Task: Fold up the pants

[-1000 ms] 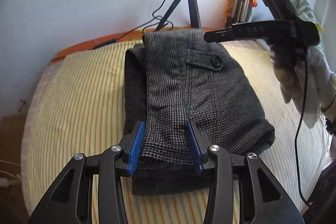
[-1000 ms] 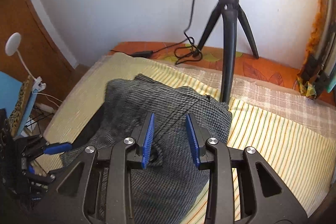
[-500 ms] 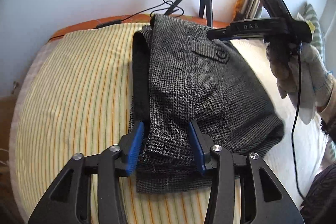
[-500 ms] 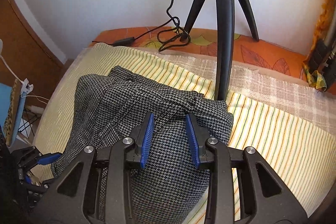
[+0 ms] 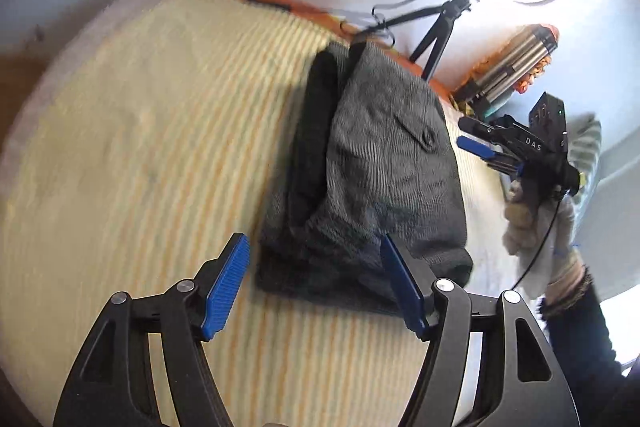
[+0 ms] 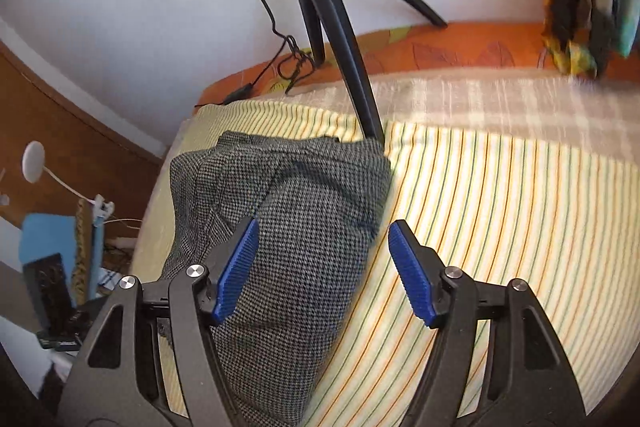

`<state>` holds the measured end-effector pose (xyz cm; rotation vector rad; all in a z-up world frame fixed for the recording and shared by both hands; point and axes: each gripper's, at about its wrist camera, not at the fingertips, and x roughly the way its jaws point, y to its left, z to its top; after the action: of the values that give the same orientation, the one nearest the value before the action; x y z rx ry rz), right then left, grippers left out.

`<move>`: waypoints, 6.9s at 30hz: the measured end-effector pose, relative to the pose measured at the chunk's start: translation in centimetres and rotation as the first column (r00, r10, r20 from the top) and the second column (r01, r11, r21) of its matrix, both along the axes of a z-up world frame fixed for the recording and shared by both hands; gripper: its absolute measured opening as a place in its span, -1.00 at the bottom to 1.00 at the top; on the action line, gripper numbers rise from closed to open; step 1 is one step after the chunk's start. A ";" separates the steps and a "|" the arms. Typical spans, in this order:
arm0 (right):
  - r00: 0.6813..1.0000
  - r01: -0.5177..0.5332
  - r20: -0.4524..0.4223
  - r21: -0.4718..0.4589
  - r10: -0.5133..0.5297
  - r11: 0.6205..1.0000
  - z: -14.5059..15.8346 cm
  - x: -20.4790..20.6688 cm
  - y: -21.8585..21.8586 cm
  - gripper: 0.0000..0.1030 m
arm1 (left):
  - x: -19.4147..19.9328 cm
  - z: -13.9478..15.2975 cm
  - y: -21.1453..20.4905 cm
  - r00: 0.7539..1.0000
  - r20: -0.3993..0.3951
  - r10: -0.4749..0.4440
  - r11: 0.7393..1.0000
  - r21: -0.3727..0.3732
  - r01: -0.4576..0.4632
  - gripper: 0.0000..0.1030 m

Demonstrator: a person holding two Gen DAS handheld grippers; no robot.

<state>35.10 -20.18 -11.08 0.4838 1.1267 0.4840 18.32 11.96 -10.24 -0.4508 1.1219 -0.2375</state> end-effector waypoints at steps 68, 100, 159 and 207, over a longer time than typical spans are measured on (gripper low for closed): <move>0.998 0.061 -0.024 0.127 -0.059 0.990 -1.5 -1.1 3.7 -0.55 | -0.7 0.4 -4.7 0.977 0.170 0.126 0.987 0.077 -0.141 -0.42; 0.968 0.103 0.234 -0.045 -0.090 0.994 10.4 -7.7 -4.4 -0.64 | -0.9 6.8 -15.1 0.934 0.340 -0.112 0.994 0.045 0.103 -0.51; 0.889 0.456 0.255 -0.415 -0.380 0.787 9.6 -2.6 -43.6 0.02 | 9.9 6.0 -49.5 0.835 0.401 -0.377 0.925 0.111 0.365 0.18; 0.745 0.655 0.501 -0.432 -0.439 0.620 19.5 -24.9 -24.6 0.77 | -4.0 16.7 -37.6 0.751 0.522 -0.405 0.912 0.285 0.294 0.57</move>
<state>10.24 -44.83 8.40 0.1615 0.6594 -0.3432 14.34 -25.61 6.44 0.0225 0.6089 -0.5581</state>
